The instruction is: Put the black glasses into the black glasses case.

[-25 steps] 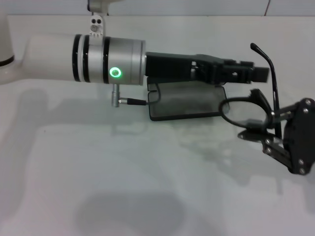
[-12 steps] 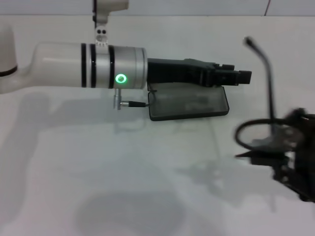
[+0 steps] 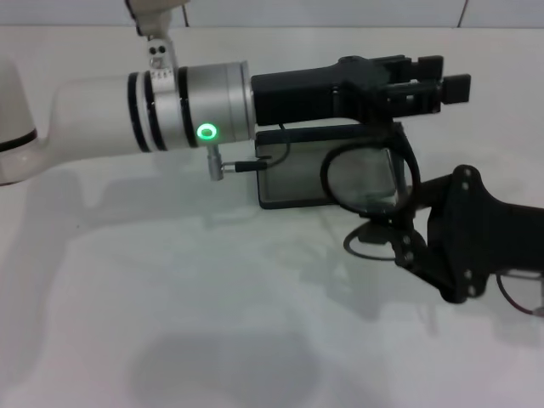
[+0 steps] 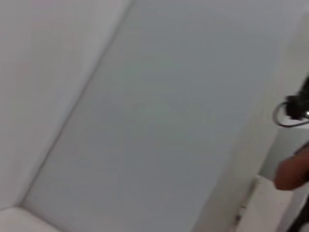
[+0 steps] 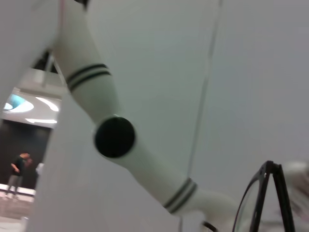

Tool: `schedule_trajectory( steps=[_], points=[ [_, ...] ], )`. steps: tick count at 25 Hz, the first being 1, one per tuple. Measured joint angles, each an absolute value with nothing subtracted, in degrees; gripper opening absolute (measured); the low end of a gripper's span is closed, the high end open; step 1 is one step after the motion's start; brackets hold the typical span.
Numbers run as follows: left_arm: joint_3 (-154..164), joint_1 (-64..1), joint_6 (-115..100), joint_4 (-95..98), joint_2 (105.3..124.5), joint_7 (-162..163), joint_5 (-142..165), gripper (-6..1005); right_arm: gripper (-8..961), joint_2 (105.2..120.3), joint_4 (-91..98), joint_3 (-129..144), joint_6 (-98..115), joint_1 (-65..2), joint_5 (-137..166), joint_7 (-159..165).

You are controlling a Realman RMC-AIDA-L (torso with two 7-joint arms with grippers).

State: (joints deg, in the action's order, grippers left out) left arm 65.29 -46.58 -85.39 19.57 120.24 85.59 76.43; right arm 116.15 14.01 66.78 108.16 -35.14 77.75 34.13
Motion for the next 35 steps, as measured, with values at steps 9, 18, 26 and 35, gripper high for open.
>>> schedule_trajectory(
  steps=[9, 18, 26, 35],
  points=[
    [68.06, -47.21, -87.77, 19.74, 120.15, 82.83, 76.38, 645, 106, 115.87, 14.13, 66.36, 105.25, -35.04, 77.72, 35.60],
    [68.81, -48.00, -87.85, 20.29, 120.04, 82.89, 76.66, 645, 106, 115.69, 14.33, 66.36, 104.56, -34.56, 77.68, 35.64],
    [64.97, -44.96, -85.55, 21.91, 119.95, 81.77, 75.58, 645, 106, 115.80, 17.13, 66.96, 98.84, -32.78, 79.46, 34.27],
    [57.16, -38.07, -82.27, 25.37, 119.46, 80.48, 75.61, 645, 106, 116.20, 29.38, 72.65, 78.66, -29.58, 78.94, 36.10]
  ],
)
